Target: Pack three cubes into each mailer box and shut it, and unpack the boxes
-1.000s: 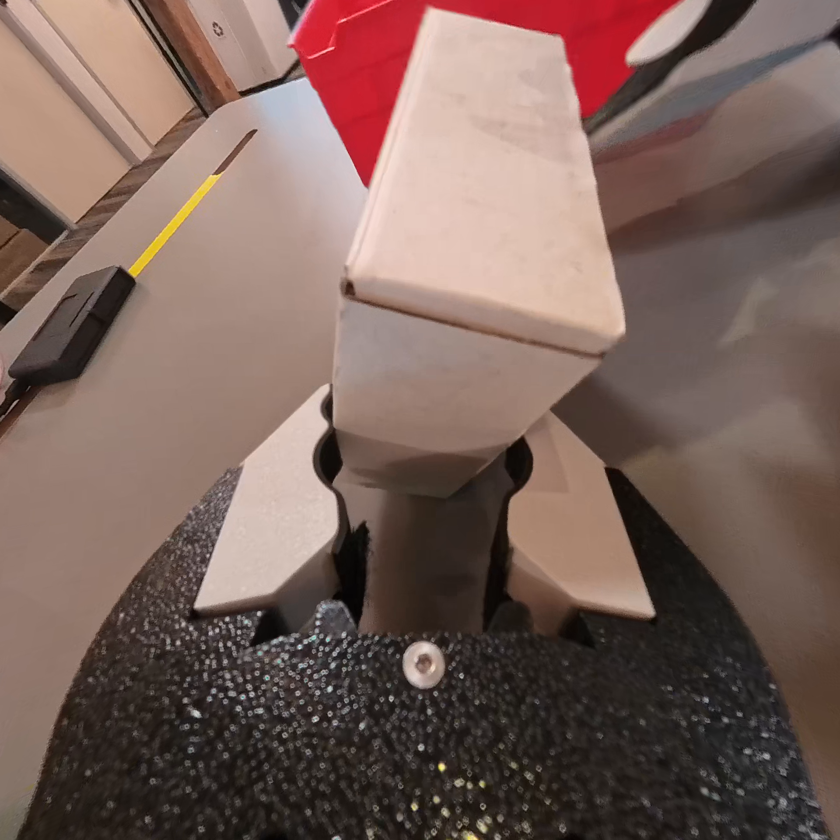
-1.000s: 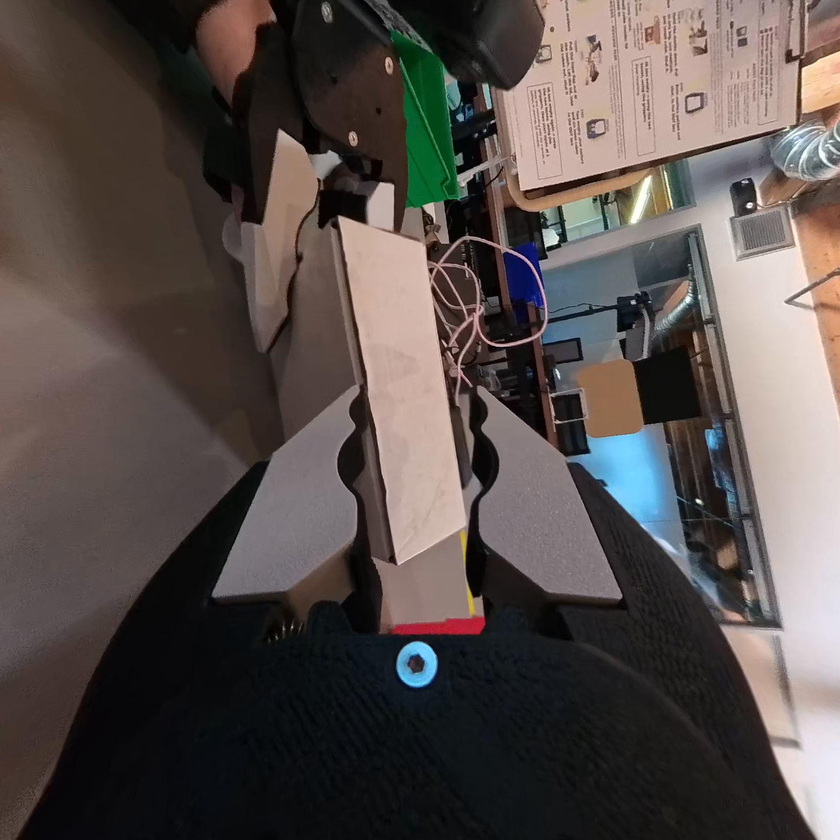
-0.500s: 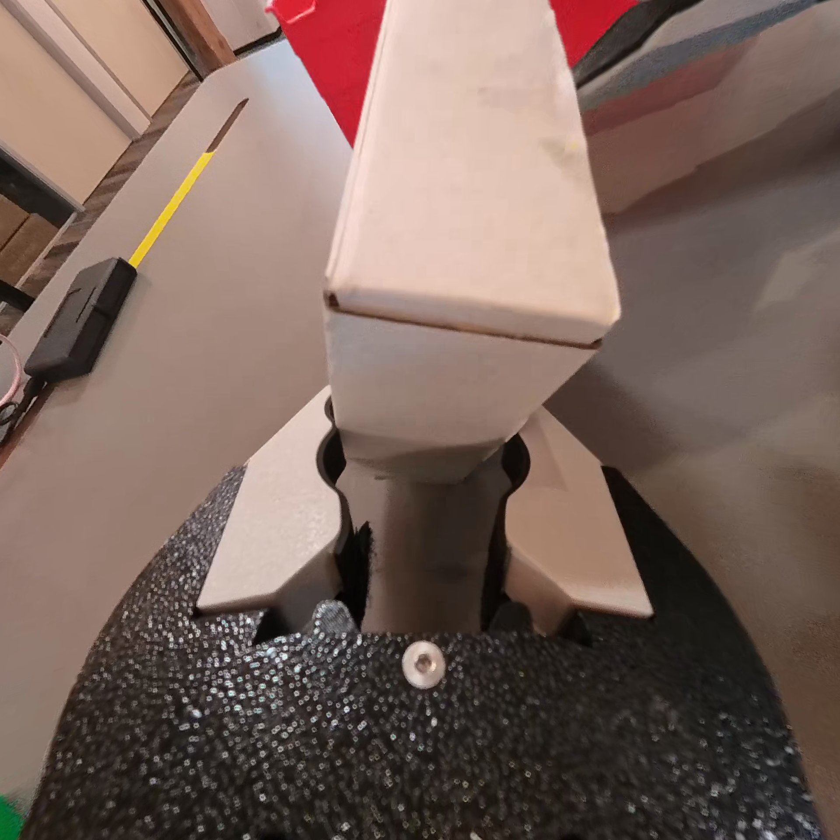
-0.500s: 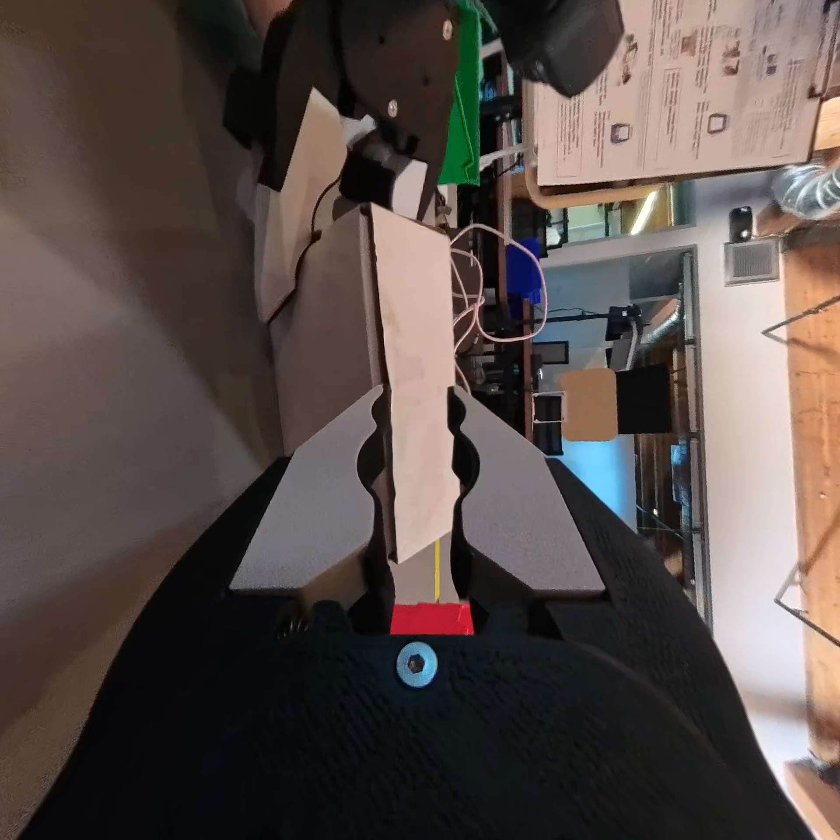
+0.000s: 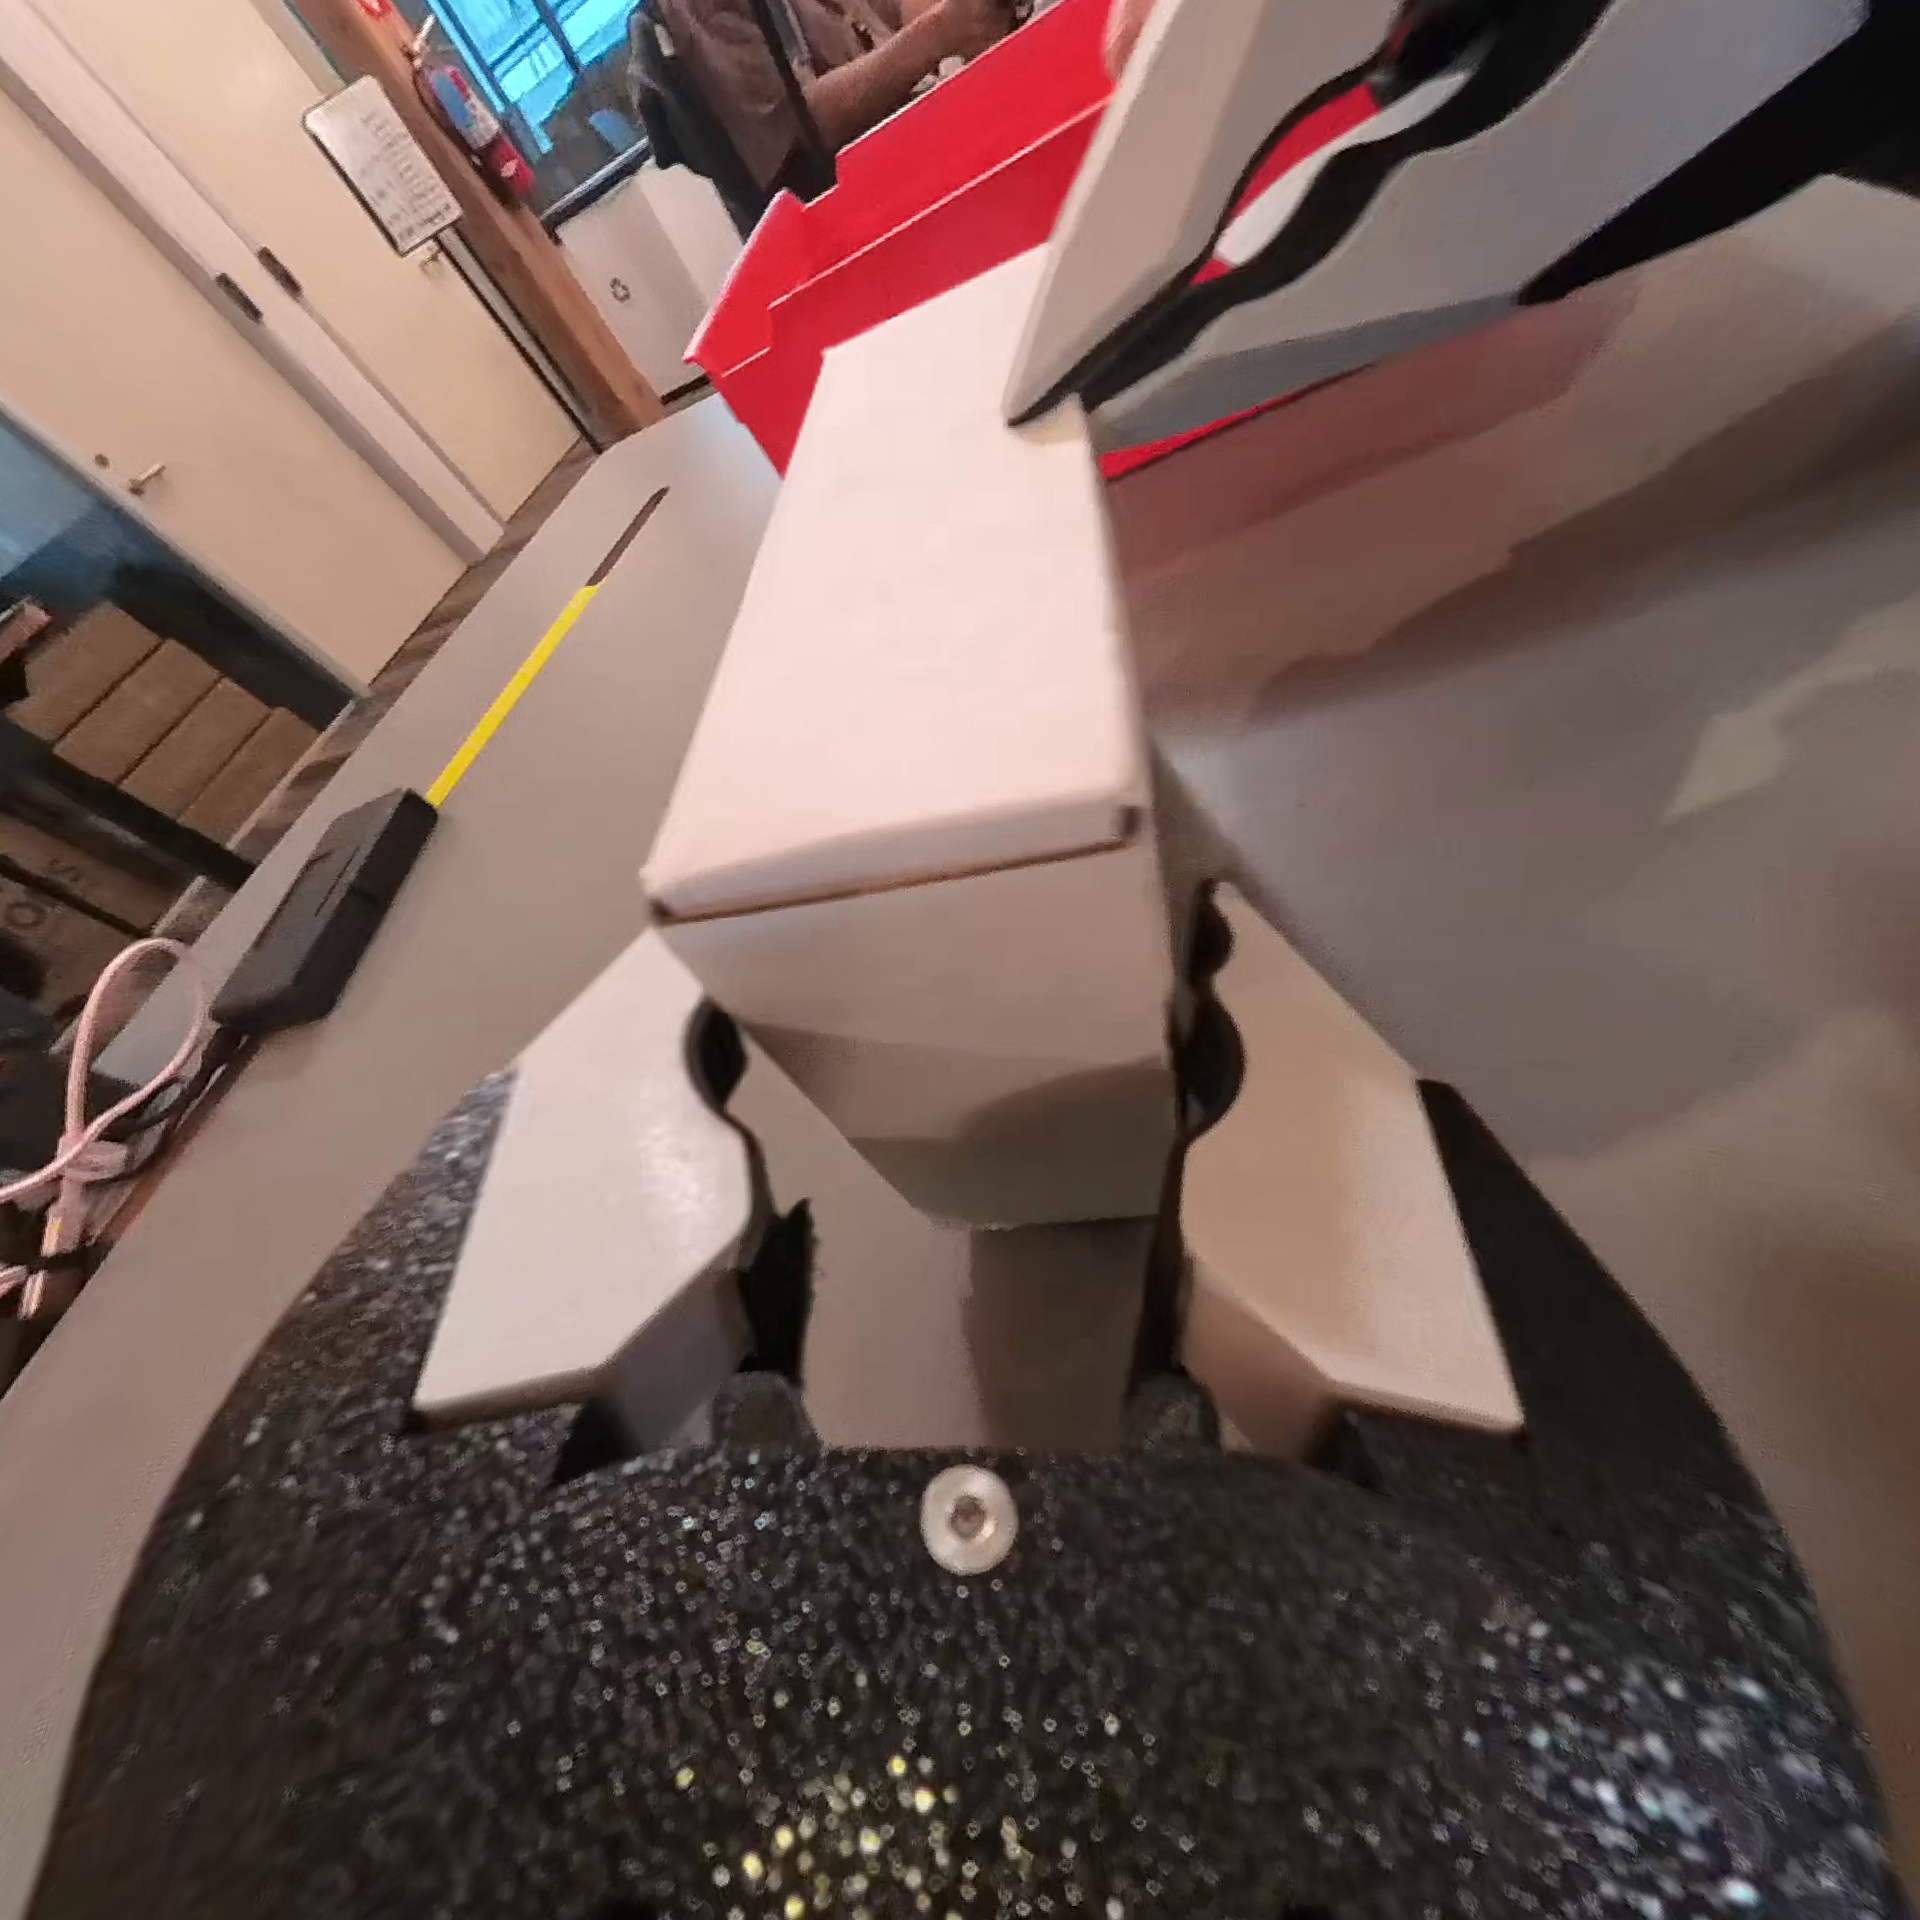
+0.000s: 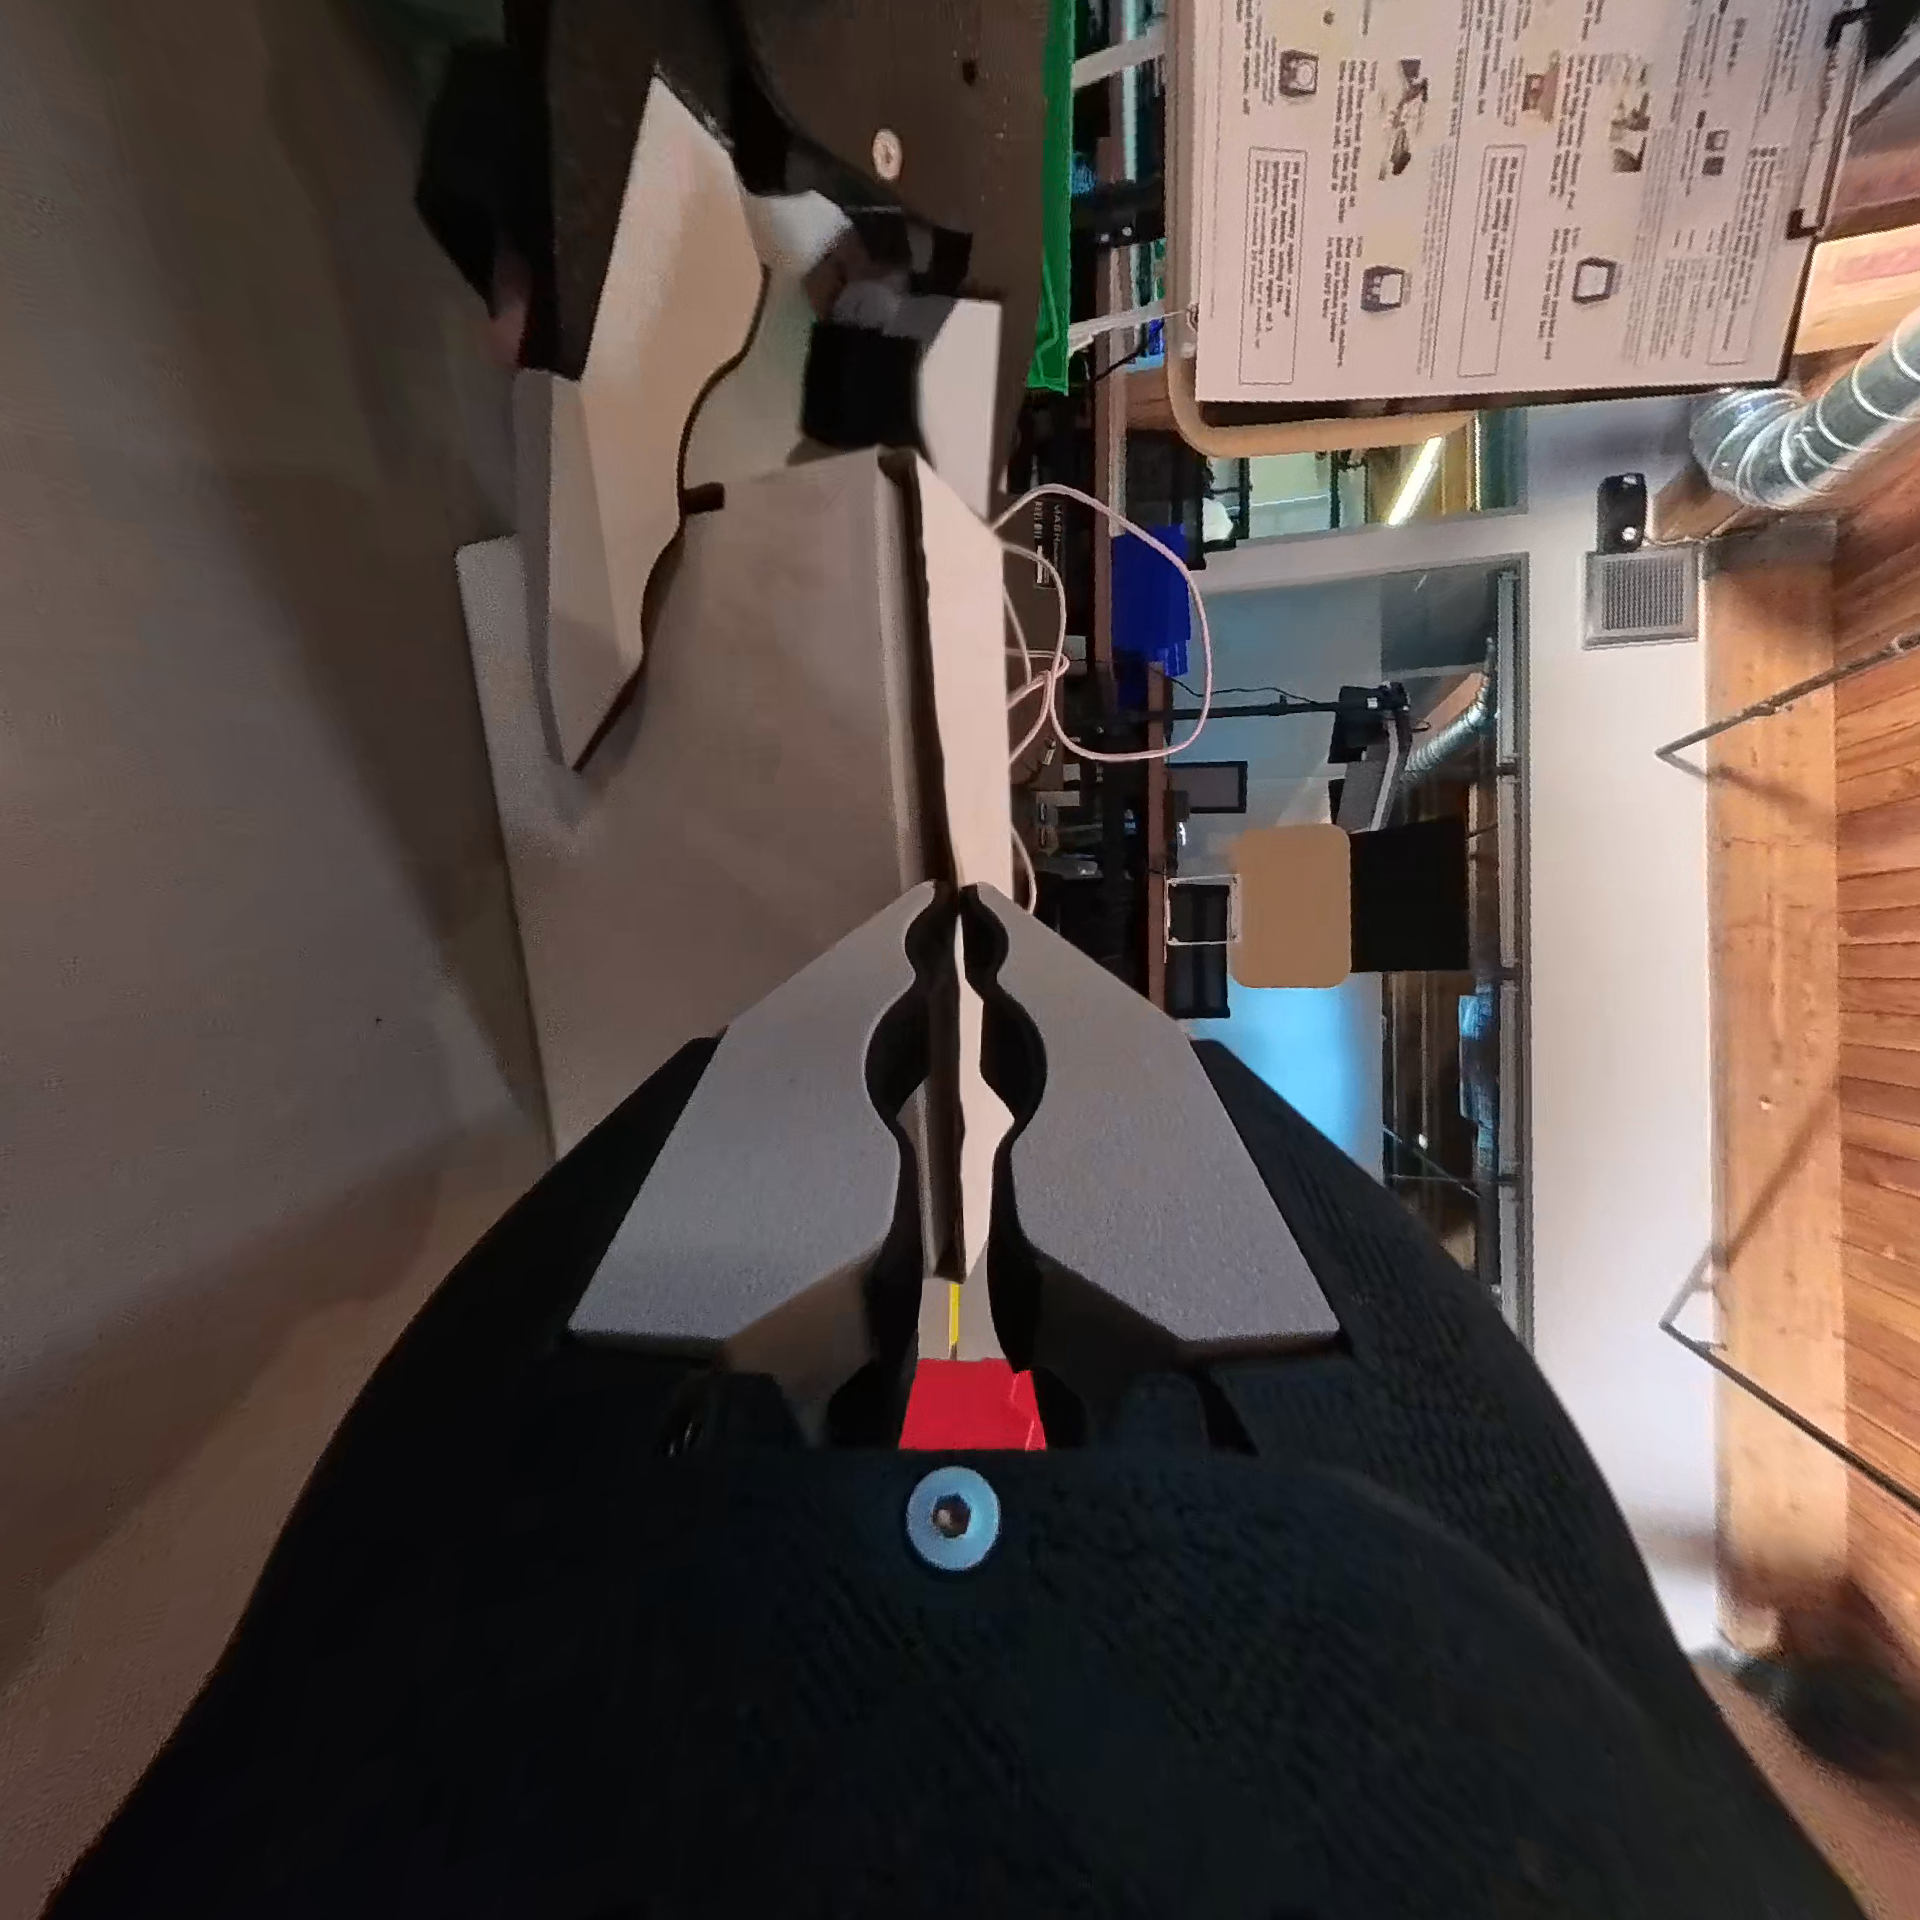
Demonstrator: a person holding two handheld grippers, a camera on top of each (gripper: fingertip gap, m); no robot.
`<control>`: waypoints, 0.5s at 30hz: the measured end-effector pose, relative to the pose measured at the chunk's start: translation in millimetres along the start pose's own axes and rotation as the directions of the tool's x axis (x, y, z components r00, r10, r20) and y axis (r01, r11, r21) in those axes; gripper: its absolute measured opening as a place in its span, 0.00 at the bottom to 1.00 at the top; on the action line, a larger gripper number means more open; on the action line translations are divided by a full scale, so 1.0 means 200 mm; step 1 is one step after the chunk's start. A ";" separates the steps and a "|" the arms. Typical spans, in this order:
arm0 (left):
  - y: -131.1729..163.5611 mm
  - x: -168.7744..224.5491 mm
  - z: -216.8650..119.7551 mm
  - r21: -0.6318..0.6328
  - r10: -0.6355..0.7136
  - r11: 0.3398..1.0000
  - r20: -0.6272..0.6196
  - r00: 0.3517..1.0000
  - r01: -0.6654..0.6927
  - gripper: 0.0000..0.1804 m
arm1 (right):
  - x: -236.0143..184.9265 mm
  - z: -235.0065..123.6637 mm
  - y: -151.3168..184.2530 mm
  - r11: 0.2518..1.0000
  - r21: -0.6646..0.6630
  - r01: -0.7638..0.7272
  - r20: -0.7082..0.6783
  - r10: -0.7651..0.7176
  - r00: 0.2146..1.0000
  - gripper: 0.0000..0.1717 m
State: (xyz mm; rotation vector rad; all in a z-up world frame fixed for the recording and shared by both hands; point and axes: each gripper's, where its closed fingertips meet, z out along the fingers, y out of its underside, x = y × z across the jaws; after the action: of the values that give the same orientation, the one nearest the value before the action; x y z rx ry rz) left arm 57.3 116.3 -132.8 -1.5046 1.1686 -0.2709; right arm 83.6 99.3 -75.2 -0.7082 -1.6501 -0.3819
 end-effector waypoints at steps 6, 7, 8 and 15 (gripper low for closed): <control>-0.03 0.00 0.01 0.026 0.018 0.999 0.016 1.000 -0.019 0.44 | 0.04 -0.01 0.03 0.999 -0.011 -0.038 -0.031 0.038 0.999 0.00; -0.02 0.00 0.01 0.019 0.035 0.999 0.020 0.999 -0.036 0.44 | 0.05 -0.01 0.02 0.999 -0.008 -0.044 -0.043 0.044 0.998 0.00; -0.02 0.01 0.02 0.013 0.056 0.998 0.021 0.998 -0.056 0.44 | 0.07 -0.02 0.03 0.999 -0.009 -0.050 -0.062 0.050 0.997 0.00; -0.05 0.04 0.02 0.000 0.268 0.963 0.064 0.961 -0.268 0.43 | 0.21 -0.08 0.02 0.989 0.039 -0.142 -0.166 0.147 0.975 0.02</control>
State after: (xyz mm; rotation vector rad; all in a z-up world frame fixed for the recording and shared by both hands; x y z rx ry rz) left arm 69.1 110.5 -128.6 -1.3191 1.3020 -0.0439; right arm 95.5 101.6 -30.6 -0.7503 -1.4320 -0.3066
